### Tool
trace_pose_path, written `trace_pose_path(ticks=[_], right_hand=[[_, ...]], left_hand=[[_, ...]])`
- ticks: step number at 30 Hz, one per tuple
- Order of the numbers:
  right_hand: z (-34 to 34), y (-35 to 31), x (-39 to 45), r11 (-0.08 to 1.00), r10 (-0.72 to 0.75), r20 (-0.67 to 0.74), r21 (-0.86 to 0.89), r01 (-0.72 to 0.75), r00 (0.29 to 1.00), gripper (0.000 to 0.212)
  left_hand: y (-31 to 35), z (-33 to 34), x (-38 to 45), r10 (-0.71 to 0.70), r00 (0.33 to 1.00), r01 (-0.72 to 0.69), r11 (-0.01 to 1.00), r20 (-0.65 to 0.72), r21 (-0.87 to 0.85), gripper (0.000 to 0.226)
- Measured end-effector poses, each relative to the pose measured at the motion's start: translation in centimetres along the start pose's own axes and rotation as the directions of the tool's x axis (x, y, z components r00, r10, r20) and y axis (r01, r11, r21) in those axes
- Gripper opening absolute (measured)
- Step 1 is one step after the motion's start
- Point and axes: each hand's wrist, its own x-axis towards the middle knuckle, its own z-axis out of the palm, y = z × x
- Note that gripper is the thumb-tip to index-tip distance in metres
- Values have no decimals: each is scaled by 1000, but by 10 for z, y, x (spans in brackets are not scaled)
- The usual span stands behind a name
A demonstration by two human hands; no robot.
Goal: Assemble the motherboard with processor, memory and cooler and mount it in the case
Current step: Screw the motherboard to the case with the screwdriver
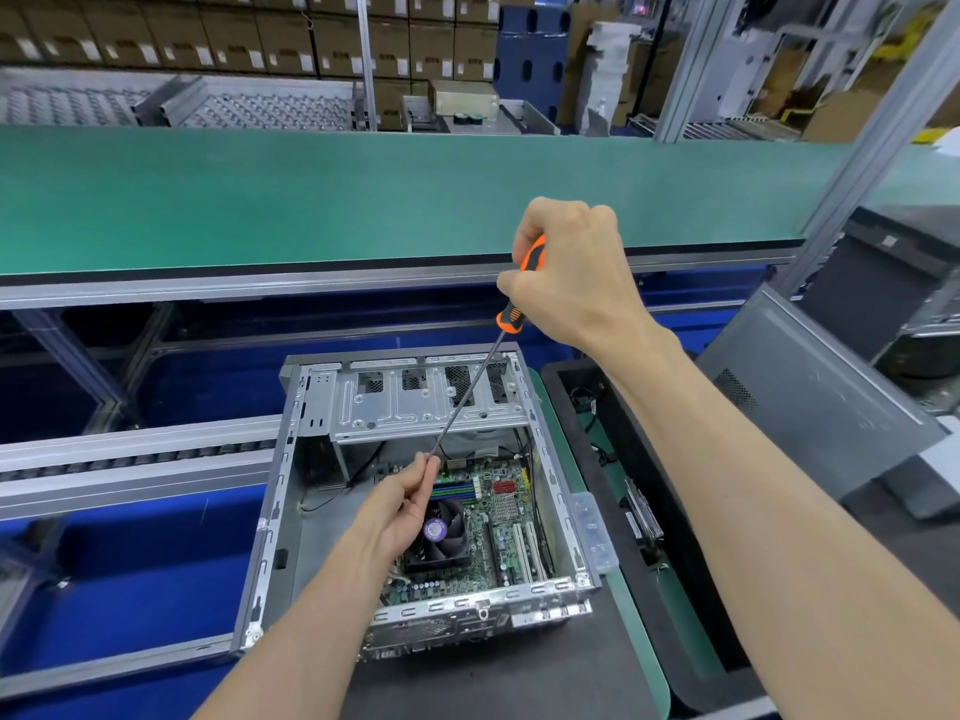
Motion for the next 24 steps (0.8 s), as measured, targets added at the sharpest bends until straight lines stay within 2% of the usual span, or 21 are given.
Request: trace_pose_path(ticks=[4, 9, 16, 24], right_hand=[[-1, 0, -1, 1000, 11, -7, 1, -11, 1000, 12], [2, -1, -1, 1000, 14, -15, 15, -14, 1000, 12], [5, 0, -3, 1000, 16, -44, 28, -14, 999, 14], [4, -1, -3, 1000, 17, -59, 28, -15, 998, 14]], left_hand=[[0, 1, -1, 1, 1000, -1, 999, -13, -39, 10], [1, 1, -1, -1, 1000, 3, 995, 18, -96, 16], [4, 3, -5, 0, 1000, 7, 959, 24, -282, 15], [6, 5, -9, 39, 998, -21, 941, 47, -339, 16]])
